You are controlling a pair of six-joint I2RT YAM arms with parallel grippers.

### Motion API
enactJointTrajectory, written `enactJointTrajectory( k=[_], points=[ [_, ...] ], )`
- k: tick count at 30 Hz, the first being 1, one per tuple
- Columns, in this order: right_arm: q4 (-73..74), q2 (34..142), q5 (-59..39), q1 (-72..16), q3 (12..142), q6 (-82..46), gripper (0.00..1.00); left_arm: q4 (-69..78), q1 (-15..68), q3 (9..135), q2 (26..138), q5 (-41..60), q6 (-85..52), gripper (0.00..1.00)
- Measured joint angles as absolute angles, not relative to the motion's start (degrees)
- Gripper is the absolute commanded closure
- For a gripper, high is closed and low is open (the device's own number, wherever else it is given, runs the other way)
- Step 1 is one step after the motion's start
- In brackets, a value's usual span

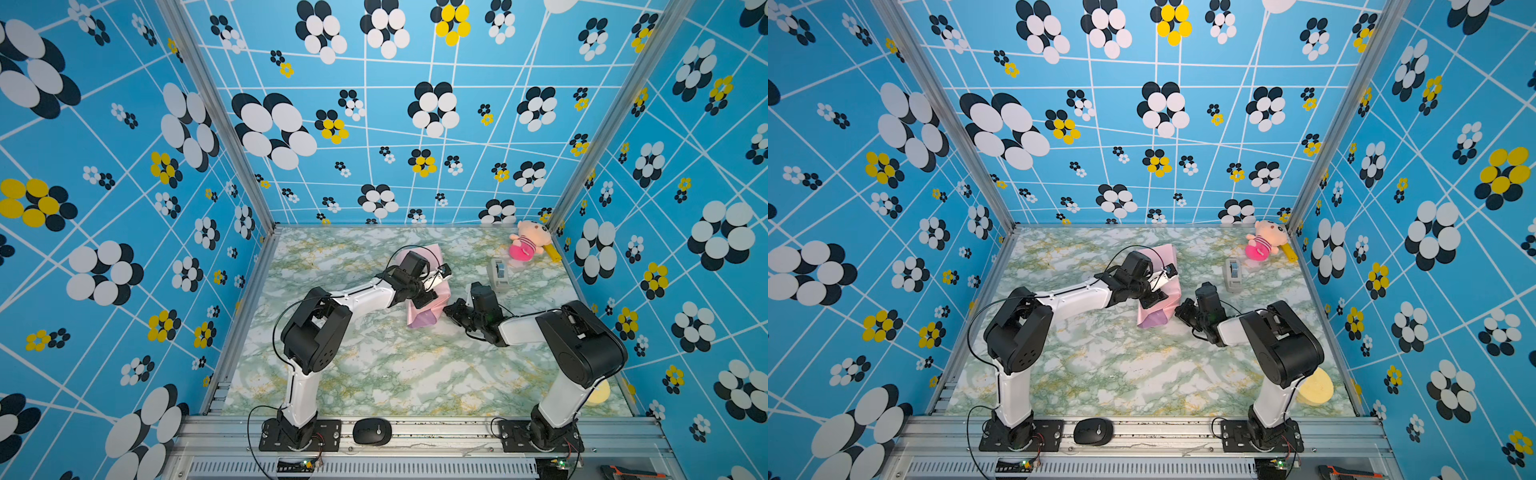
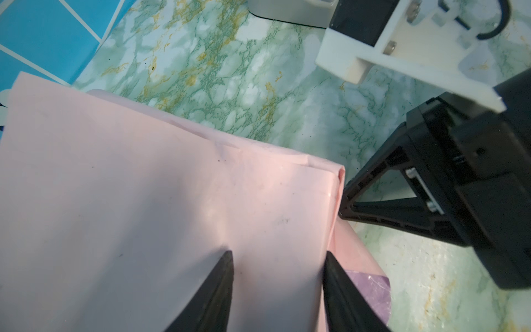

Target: Wrap the gift box in paper

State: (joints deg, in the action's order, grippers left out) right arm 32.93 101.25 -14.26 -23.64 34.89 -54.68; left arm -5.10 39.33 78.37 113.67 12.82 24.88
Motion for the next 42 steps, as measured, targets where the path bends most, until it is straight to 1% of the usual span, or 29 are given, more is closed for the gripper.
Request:
enactJointTrajectory(
  k=[15, 26, 34, 42],
  points=[
    [33.63, 102.04, -14.20, -24.36, 35.42, -54.65, 1.00, -5.08, 39.05, 78.37, 113.67, 13.50, 24.86, 0.50],
    [32.99, 100.07, -14.02, -24.64, 35.42, -54.39, 1.00, -5.08, 39.03, 78.37, 113.67, 13.65, 24.86, 0.50],
    [33.65, 102.98, -14.09, -24.64, 36.47, -54.48, 1.00, -5.08, 39.03, 78.37, 113.67, 13.65, 24.86, 0.50],
    [34.83, 103.24, -14.02, -25.12, 36.12, -54.46, 1.00, -5.08, 39.00, 78.37, 113.67, 13.65, 24.84, 0.50]
  ],
)
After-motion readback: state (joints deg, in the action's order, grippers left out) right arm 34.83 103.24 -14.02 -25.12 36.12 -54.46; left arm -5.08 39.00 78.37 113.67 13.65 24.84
